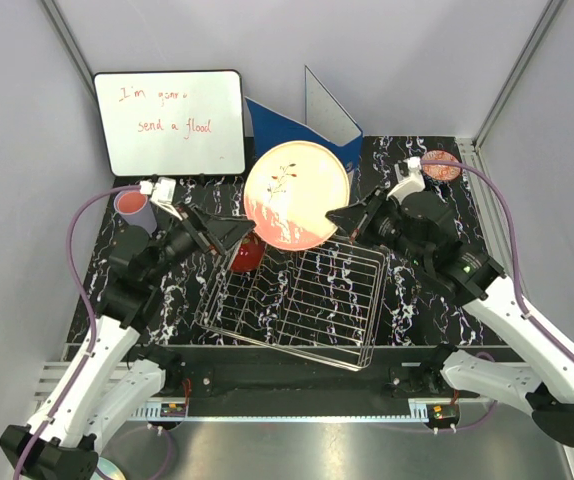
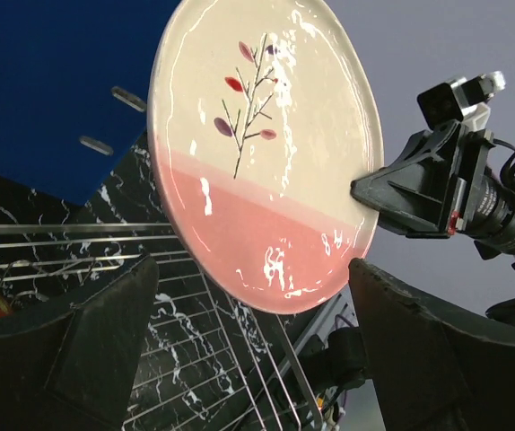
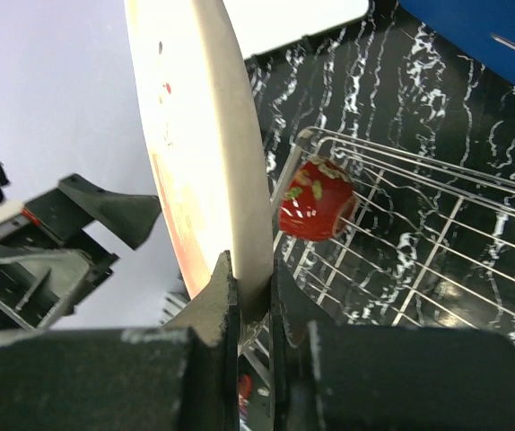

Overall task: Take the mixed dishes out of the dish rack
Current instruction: Pick up the plate from the dish rack.

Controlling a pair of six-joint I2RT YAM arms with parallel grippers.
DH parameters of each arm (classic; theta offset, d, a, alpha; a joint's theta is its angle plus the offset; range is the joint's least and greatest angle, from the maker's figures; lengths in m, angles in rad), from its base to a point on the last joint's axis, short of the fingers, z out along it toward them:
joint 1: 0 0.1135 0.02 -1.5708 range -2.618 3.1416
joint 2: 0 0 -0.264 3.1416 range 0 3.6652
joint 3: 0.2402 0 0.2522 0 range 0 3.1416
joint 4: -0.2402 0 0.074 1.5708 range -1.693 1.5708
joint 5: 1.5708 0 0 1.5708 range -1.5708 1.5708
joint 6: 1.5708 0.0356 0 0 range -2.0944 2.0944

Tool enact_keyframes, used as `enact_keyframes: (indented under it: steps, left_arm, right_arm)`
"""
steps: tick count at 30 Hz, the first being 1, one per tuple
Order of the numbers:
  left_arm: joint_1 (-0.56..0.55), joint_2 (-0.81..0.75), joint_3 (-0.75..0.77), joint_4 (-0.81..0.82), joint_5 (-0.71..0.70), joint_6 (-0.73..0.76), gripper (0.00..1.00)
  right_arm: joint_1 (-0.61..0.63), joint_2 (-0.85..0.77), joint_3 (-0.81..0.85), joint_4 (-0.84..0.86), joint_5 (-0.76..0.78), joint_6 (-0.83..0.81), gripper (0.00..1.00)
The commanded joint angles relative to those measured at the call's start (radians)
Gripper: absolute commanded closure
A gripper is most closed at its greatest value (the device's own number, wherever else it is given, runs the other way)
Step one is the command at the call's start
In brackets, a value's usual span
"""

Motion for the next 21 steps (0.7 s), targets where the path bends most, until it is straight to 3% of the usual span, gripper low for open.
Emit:
enact_keyframes:
  steps: [1,13,16,17,20,21]
  left_arm:
    - [-0.002,-0.008,0.008,0.146,0.053,-0.011,0.09]
    - [-0.002,0.064,0.023,0.255,0.079,-0.067,0.09]
    - [-0.002,0.115,0.031,0.306,0.109,-0.094,0.13]
    - [-0.002,0.126,0.029,0.339,0.12,-0.112,0.17]
    - [-0.002,0.169,0.025,0.399,0.16,-0.146,0.46]
    - [-0.002,0.181,0.023,0.407,0.163,-0.151,0.65]
  right_arm:
    - [-0.006,-0.064,0.102,0.216,0.006,0.13,1.0]
    - [-0.006,-0.002,0.051,0.27,-0.164,0.195,1.0]
    - [-0.006,0.015,0.047,0.285,-0.198,0.193,1.0]
    - [-0.006,0.021,0.048,0.285,-0.21,0.192,1.0]
    - [-0.006,0.028,0.039,0.281,-0.229,0.187,1.0]
    - [-0.006,0.024,0.034,0.276,-0.22,0.186,1.0]
